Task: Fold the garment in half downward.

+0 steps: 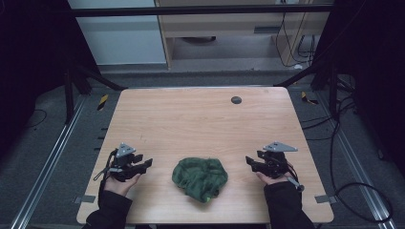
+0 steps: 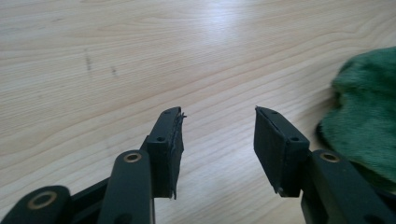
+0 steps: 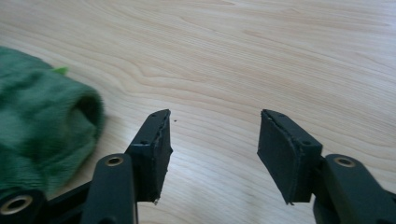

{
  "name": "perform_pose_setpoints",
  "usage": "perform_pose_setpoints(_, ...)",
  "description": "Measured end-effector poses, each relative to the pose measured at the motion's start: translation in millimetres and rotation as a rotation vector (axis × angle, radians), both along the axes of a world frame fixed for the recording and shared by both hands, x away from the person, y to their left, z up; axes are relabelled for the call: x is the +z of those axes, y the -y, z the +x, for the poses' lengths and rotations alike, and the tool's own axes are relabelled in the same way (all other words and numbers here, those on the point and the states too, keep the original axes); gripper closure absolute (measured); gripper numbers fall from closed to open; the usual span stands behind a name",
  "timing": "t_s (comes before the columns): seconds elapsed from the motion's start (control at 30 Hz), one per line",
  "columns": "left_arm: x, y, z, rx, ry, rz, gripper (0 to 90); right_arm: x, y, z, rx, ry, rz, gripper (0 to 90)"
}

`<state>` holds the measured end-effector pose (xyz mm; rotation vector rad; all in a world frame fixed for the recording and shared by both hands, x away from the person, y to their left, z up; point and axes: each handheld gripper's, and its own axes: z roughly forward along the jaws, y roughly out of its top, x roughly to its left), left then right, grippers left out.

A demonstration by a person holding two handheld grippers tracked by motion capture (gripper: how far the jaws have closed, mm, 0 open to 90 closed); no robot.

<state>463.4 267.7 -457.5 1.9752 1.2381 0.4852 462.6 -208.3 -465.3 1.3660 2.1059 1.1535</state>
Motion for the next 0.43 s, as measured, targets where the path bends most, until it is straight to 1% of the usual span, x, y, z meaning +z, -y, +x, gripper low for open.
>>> perform_pose_setpoints(0.07,-1.9,-4.5,2.4,0.011,-0.006,0.008,48.6,-2.5,4.4,2.2,-0.015,0.004,-0.014,41.2)
perform_pose_setpoints(0.13,-2.7,-6.4,3.3,0.020,-0.004,0.013,46.5,-3.5,6.4,3.0,-0.023,0.005,-0.014,40.0)
perform_pose_setpoints(0.17,-3.6,-10.4,4.4,0.034,0.006,0.026,46.2,-5.8,11.4,4.7,-0.046,0.007,-0.015,35.9)
perform_pose_setpoints(0.2,-4.1,-11.1,4.8,0.040,0.009,0.021,45.9,-6.3,12.5,4.9,-0.056,0.004,-0.014,35.2)
perform_pose_setpoints(0.33,-5.3,-15.3,6.4,0.058,0.013,0.030,43.5,-9.6,18.4,7.4,-0.071,0.012,-0.036,31.7)
perform_pose_setpoints(0.37,-5.8,-16.1,6.9,0.065,0.015,0.032,42.4,-9.6,18.8,7.1,-0.080,0.004,-0.028,30.7)
perform_pose_setpoints(0.4,-6.4,-17.2,7.6,0.067,0.016,0.034,41.1,-10.0,20.0,7.8,-0.080,0.009,-0.035,29.6)
perform_pose_setpoints(0.43,-7.0,-18.2,8.2,0.069,0.014,0.036,39.7,-10.3,20.4,8.0,-0.085,0.007,-0.031,28.6)
